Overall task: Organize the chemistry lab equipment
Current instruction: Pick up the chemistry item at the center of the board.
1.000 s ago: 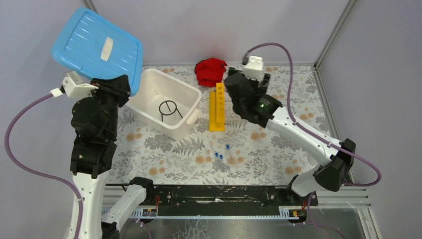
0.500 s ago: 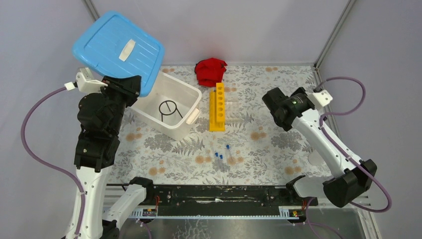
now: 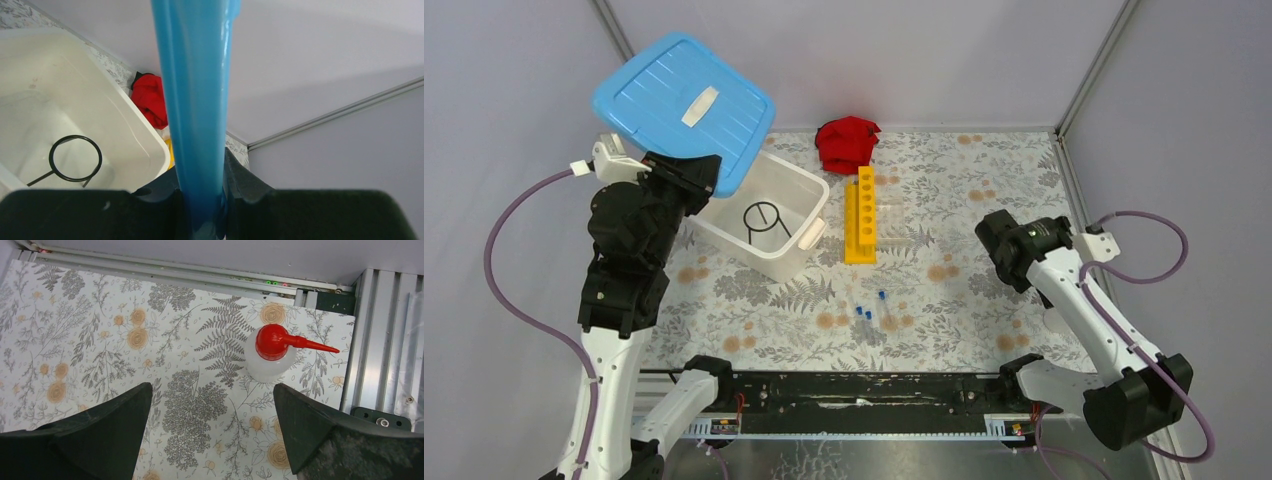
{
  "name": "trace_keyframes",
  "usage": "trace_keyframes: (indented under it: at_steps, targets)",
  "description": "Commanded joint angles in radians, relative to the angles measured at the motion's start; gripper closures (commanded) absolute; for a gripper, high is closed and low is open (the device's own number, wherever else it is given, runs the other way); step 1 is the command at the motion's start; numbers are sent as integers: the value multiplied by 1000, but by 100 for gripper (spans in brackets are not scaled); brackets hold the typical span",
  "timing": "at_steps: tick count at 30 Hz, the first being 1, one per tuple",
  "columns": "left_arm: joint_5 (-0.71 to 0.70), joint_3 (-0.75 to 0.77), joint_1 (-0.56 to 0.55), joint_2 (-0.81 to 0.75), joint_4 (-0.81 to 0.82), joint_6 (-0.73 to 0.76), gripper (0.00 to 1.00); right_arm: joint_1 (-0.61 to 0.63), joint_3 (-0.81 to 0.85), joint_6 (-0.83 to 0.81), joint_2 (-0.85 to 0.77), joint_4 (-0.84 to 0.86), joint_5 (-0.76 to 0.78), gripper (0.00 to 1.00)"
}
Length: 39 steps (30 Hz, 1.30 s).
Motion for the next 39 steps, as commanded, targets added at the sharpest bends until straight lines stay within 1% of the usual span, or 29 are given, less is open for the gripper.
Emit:
trace_keyframes:
  at_steps: [1, 6, 16, 18, 27, 39]
  targets:
    - [39, -5, -6, -14, 58, -13, 100, -24, -37, 77, -29, -28, -7, 2]
    - [61, -16, -9, -15, 61, -26, 100, -49, -110, 123, -34, -28, -29, 3]
    - [73, -27, -16, -21, 65, -40, 100, -66, -199, 175, -21, -27, -12, 2]
    - [98, -34, -18, -22, 73, -43, 100, -72, -213, 182, -29, -26, -2, 2]
    - [112, -64, -33, -22, 117, -61, 100, -120, -237, 151, -69, -23, 72, 4]
    - [104, -88, -57, -3, 161, -48, 100, -184, -223, 97, 16, 19, 97, 4]
